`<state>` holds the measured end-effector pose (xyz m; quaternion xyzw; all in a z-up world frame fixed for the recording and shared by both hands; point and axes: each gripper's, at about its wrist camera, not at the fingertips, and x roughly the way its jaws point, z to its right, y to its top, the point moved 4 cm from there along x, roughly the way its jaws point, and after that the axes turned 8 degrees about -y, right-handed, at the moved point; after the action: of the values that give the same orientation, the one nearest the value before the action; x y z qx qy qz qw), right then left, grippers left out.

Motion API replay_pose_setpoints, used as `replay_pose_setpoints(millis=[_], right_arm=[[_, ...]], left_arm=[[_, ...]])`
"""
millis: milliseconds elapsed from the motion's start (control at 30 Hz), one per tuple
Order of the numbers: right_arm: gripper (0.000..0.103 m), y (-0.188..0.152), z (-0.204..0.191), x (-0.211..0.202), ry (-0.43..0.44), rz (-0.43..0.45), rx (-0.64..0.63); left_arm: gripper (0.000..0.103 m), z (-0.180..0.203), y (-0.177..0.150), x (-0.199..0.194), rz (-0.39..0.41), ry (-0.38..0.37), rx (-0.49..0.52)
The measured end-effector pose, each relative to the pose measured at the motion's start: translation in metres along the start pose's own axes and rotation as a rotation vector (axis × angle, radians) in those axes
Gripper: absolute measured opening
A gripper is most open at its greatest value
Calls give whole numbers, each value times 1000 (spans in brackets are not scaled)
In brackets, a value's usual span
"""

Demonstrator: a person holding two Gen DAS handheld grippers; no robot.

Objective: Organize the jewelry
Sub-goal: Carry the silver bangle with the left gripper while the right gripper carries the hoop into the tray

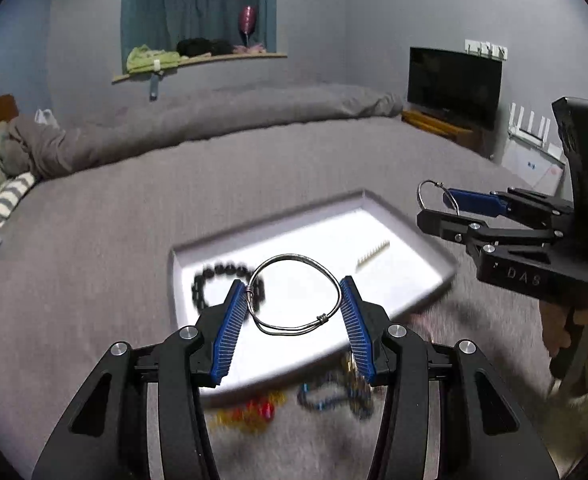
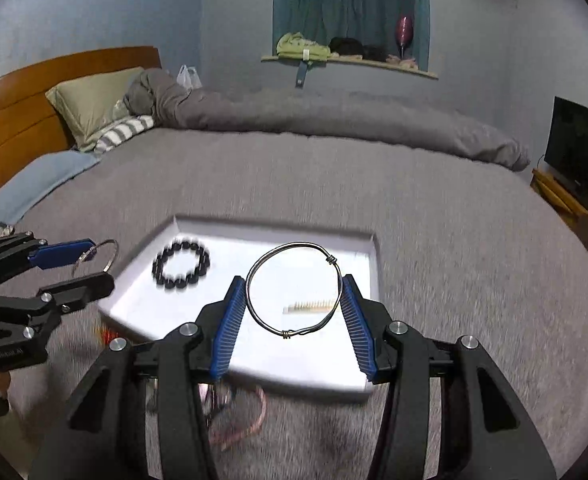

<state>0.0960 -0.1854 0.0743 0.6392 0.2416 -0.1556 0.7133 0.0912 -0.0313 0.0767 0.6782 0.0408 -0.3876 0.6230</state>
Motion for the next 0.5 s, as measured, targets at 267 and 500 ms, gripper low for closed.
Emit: replay_pose_setpoints(millis=[267, 500], right_arm=[[49, 17, 11, 32, -2, -17, 37], [49, -25, 5, 74, 25, -210, -18]], left_arm=[[50, -15, 11, 33, -26, -2, -20], [50, -40, -28, 68, -179, -30, -100]])
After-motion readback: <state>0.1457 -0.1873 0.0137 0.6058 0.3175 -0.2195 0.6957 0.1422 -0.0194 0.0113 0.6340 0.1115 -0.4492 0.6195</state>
